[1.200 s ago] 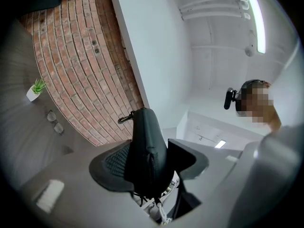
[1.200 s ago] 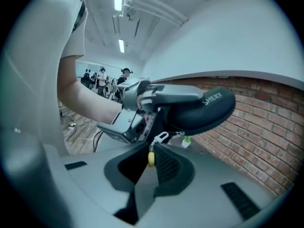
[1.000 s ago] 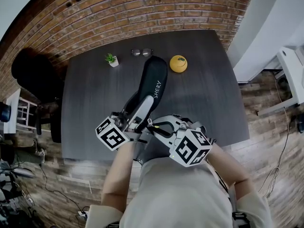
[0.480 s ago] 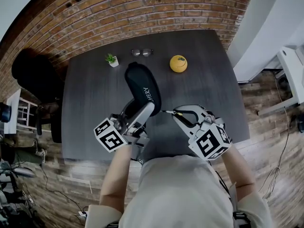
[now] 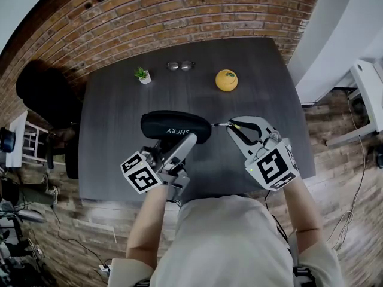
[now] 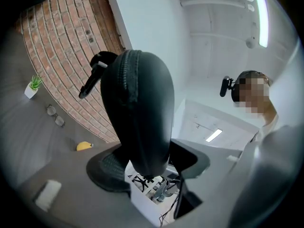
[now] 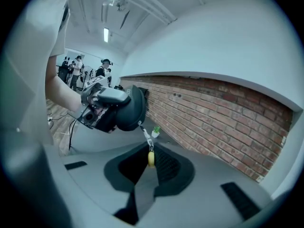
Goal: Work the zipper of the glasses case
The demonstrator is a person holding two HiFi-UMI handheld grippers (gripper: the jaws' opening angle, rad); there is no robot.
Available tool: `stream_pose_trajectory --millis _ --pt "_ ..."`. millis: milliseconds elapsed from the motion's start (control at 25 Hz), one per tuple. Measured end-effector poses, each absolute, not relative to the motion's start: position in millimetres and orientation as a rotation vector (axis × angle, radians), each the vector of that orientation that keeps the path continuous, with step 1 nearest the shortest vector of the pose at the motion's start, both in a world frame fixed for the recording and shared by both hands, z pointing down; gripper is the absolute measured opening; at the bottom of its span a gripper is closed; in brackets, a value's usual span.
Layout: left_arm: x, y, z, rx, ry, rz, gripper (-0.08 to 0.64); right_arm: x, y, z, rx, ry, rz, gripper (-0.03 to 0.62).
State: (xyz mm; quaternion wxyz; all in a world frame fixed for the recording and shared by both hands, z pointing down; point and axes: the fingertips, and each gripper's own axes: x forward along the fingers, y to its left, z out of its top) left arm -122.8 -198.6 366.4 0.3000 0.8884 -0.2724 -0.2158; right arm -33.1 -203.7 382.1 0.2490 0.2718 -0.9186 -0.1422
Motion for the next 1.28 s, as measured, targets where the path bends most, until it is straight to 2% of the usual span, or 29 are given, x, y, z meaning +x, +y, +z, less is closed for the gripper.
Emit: stream_pose_trajectory --millis 680,1280 --pt "-147.3 -209.9 365.4 2.245 -0.786 -0.728 0.244 -32.5 -208.3 384.2 0.775 -2.503 -0.376 0.038" --pt "-159.6 -225.4 343.1 2.17 -0.869 -0.921 0.222 -80.5 -167.5 416.9 0.632 -2.563 -0.277 0.037"
